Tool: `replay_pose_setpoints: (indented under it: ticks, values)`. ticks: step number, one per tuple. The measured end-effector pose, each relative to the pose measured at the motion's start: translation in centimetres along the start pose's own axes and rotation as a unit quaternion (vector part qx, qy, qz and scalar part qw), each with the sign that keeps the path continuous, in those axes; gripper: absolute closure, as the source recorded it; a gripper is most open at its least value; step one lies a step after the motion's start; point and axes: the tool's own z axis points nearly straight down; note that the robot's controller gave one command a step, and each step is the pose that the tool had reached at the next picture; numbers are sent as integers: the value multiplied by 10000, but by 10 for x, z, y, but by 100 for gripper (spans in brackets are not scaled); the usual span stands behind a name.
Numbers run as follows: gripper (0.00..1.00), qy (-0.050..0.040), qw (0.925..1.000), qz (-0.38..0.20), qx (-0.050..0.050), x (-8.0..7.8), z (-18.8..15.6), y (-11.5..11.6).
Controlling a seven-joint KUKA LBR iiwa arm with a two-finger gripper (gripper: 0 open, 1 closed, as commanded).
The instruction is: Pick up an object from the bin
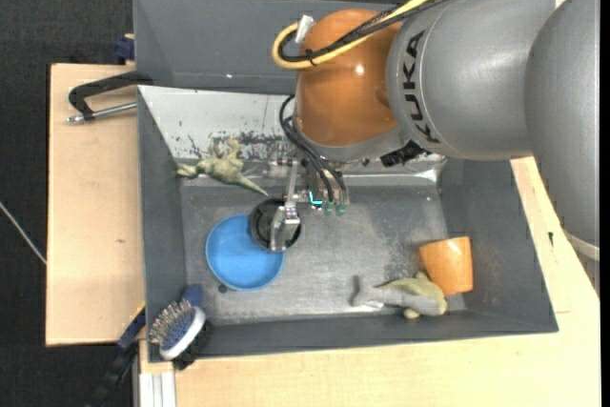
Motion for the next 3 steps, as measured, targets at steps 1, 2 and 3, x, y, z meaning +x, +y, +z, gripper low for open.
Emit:
replay_pose_setpoints:
  ticks: [1,2,3]
  values:
    - [0,-63,9976,-690,6,6,84,-17]
    - [100,-40,9975,-703,-26,8,82,-12]
    - [100,-114,9791,-2029,7,-11,-71,-24]
